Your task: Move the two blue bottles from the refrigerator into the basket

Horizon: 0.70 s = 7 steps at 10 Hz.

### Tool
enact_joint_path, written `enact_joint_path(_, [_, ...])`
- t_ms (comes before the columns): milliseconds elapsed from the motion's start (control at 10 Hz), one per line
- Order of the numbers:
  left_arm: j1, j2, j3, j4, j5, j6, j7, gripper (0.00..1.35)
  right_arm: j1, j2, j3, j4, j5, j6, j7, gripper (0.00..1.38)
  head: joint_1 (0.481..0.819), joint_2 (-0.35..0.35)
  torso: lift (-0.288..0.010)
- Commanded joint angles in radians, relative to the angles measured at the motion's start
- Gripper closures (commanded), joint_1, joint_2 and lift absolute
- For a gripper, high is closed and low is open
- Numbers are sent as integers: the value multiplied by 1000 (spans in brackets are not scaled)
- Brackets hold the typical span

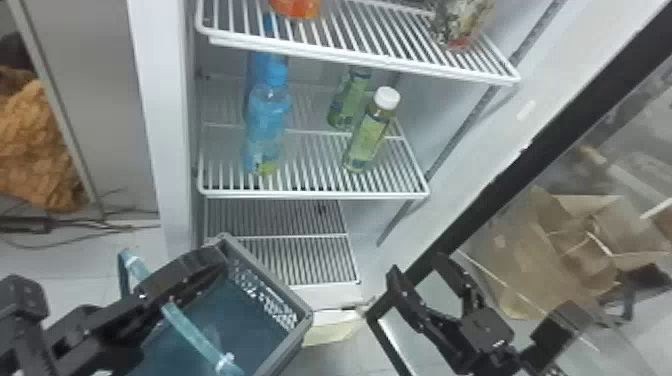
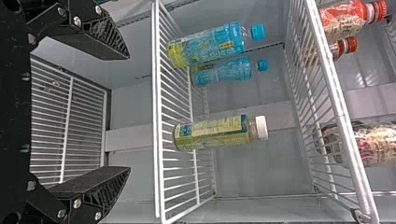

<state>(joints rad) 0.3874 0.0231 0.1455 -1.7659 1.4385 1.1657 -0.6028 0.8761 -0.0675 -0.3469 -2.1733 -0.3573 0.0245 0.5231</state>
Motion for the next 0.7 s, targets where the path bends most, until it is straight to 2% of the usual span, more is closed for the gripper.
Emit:
enact_joint_path(0, [-2,0,0,0,-1,0,0,1199,-2,-2,0,0,0,0,0,219,695,-350,-220])
enact_joint_path(600, [3,0,0,0,1,-2,0,1197,-12,-11,16,5,4,7,0,216,695,-350,-220])
